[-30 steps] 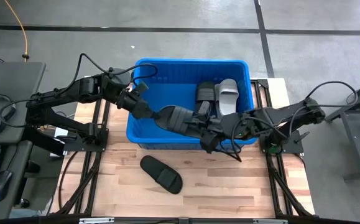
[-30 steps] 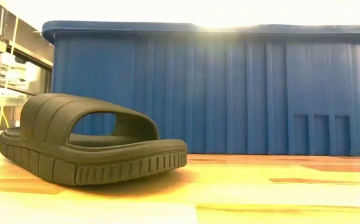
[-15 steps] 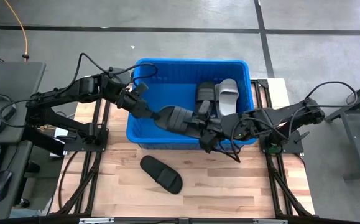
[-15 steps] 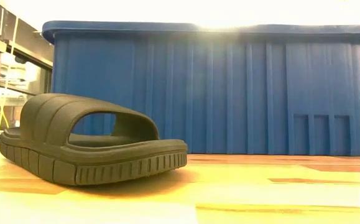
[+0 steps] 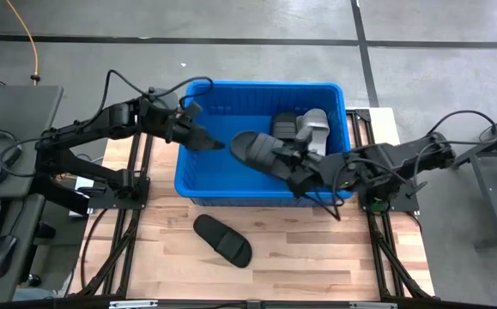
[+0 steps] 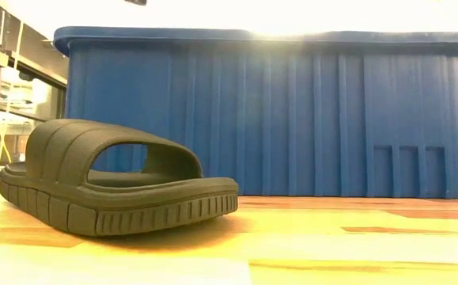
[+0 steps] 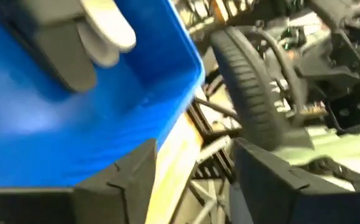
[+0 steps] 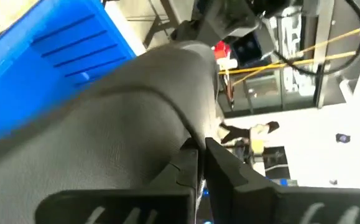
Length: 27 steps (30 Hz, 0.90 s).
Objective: Pick and place slides into bin
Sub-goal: Put the left black slide into the blue bin
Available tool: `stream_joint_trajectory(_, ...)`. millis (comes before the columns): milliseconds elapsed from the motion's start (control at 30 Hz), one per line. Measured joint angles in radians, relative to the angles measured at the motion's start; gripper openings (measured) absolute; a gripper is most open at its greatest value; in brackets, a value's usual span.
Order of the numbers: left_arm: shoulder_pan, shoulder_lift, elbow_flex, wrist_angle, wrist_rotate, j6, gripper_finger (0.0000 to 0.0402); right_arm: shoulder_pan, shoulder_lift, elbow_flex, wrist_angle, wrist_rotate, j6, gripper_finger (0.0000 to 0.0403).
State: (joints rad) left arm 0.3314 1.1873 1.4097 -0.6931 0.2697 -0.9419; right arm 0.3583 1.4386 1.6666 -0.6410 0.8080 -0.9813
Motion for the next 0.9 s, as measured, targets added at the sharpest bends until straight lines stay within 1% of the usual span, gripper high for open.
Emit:
stream_joint_trajectory(133, 0.059, 0.0, 0.0, 0.023, -0.008, 0.067, 0.0227, 0.009, -0.015, 0.002, -0.082, 0.031, 0.069, 0.0001)
stream_joint_trajectory(267, 0.1, -0.002, 0.0, 0.103, -0.028, 0.197, 0.0232, -0.014, -0.017, 0.0, -0.14, -0.014, 0.147, 0.0001)
stream_joint_trajectory(367, 0.114, -0.022, 0.0, 0.166, -0.03, 0.309, 0.022, -0.066, -0.017, 0.001, -0.207, -0.045, 0.22, 0.0001)
stream_joint_trajectory(467, 0.115, -0.057, 0.0, 0.184, -0.032, 0.384, 0.0201, -0.148, -0.017, 0.001, -0.226, -0.114, 0.294, 0.0)
stream_joint_trajectory(567, 0.113, -0.105, 0.0, 0.182, -0.051, 0.448, 0.0181, -0.244, -0.008, 0.001, -0.191, -0.229, 0.341, 0.0)
stream_joint_trajectory(667, 0.114, -0.161, 0.0, 0.168, -0.06, 0.472, 0.0162, -0.312, 0.017, 0.001, -0.127, -0.302, 0.389, 0.0)
stream_joint_trajectory(800, 0.114, -0.226, 0.0, 0.112, -0.061, 0.467, 0.0142, -0.354, 0.072, 0.001, -0.058, -0.322, 0.409, 0.0)
stream_joint_trajectory(900, 0.114, -0.268, 0.0, 0.051, -0.07, 0.466, 0.0131, -0.365, 0.125, 0.008, -0.045, -0.328, 0.432, 0.0)
